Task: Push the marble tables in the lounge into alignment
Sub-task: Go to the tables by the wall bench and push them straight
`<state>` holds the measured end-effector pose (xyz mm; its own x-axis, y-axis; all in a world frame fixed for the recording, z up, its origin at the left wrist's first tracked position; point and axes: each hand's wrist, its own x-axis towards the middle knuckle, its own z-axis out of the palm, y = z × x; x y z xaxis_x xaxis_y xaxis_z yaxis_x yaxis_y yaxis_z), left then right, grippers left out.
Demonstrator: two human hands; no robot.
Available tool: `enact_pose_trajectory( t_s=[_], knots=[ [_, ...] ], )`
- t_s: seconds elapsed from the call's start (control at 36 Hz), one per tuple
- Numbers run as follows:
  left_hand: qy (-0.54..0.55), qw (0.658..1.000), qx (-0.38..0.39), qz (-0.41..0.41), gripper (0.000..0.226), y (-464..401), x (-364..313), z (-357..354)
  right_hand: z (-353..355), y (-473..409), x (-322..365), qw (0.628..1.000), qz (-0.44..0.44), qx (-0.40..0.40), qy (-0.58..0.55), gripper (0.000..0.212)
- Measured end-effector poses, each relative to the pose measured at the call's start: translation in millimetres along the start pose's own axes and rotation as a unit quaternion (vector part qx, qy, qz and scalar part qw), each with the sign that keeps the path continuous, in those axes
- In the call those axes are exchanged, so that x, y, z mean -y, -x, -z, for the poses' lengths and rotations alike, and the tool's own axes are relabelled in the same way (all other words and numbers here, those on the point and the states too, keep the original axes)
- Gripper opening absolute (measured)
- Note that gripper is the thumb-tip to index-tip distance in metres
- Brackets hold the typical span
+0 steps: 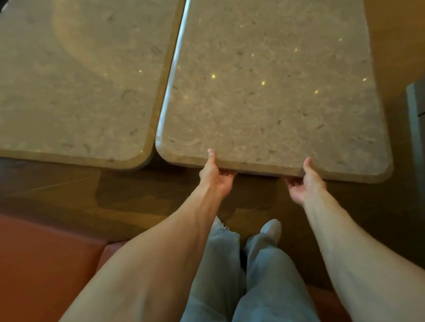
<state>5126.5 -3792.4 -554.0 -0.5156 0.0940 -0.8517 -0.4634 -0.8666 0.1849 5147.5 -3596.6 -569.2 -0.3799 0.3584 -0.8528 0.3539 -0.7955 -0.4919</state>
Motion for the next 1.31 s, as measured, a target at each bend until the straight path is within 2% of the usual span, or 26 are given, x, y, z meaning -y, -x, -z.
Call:
enact_pose_trajectory(
  t_s=[0.33, 0.86, 0.97, 1.03, 1.06, 1.08, 1.11, 1.14, 1.17, 1.22, 1.25, 1.28, 1.31],
  knots=[
    [-0.015, 1.000, -0.002, -0.015, 0.063, -1, 0, 5, 5, 2, -2, 1.000, 0.016, 0.012, 0.008, 0.063],
    [-0.034, 0.998, -0.023, 0.047, 0.057, 11, -8, 11, 15, 16, -4, 1.000, -0.025, 0.013, -0.009, 0.053],
    [-0.103, 0.993, -0.041, 0.039, 0.062, 13, -9, 7, 13, 15, 0, 0.999, -0.039, 0.016, -0.009, 0.052],
    [-0.237, 0.969, -0.052, 0.034, 0.059, 15, -13, 7, 15, 17, 8, 0.997, -0.045, 0.018, 0.053, 0.048],
    [-0.352, 0.933, -0.065, 0.022, 0.055, 18, -20, 11, 17, 21, 8, 0.990, -0.047, 0.015, 0.131, 0.044],
    [-0.475, 0.876, -0.083, 0.008, 0.057, 21, -29, 13, 19, 26, 14, 0.971, -0.051, 0.012, 0.233, 0.041],
    [-0.577, 0.811, -0.102, -0.007, 0.062, 23, -38, 11, 21, 30, 24, 0.939, -0.061, 0.012, 0.338, 0.043],
    [-0.640, 0.759, -0.116, -0.024, 0.062, 22, -47, 7, 21, 36, 35, 0.899, -0.081, 0.020, 0.431, 0.046],
    [-0.673, 0.729, -0.121, -0.042, 0.058, 19, -57, -4, 19, 40, 49, 0.856, -0.104, 0.036, 0.504, 0.051],
    [-0.677, 0.723, -0.103, -0.091, 0.048, 14, -71, -39, 3, 44, 80, 0.785, -0.108, 0.072, 0.605, 0.057],
    [-0.664, 0.734, -0.082, -0.118, 0.044, 14, -74, -62, -10, 46, 95, 0.769, -0.077, 0.082, 0.630, 0.050],
    [-0.651, 0.744, -0.052, -0.139, 0.039, 15, -75, -88, -26, 48, 109, 0.768, -0.032, 0.091, 0.633, 0.042],
    [-0.640, 0.752, -0.021, -0.156, 0.034, 20, -75, -116, -46, 51, 123, 0.784, 0.019, 0.103, 0.612, 0.036]
  ],
)
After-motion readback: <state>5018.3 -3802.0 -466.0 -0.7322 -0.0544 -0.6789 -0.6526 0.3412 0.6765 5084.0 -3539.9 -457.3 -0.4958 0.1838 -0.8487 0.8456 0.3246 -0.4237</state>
